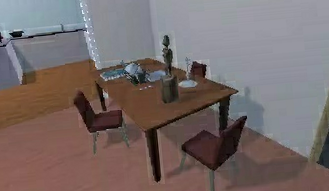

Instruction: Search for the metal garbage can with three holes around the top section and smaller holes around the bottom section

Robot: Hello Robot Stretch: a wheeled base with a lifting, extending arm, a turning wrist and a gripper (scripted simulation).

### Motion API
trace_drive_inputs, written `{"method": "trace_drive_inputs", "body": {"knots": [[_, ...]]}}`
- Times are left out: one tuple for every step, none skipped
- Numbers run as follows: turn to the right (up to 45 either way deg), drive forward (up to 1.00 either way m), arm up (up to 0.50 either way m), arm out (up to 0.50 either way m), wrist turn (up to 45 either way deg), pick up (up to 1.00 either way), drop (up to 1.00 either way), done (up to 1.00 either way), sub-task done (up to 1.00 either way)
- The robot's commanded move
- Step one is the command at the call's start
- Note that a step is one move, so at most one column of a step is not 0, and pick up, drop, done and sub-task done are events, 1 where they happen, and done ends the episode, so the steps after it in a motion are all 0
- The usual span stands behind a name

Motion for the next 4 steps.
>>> {"method": "trace_drive_inputs", "body": {"knots": [[39.0, 0.00, 0.00, 0.00, 0.0, 0.00, 0.00, 0.00, 0.00], [0.0, 0.90, 0.00, 0.00, 0.0, 0.00, 0.00, 0.00, 0.00], [36.0, 0.00, 0.00, 0.00, 0.0, 0.00, 0.00, 0.00, 0.00], [0.0, 0.05, 0.00, 0.00, 0.0, 0.00, 0.00, 0.00, 0.00]]}}
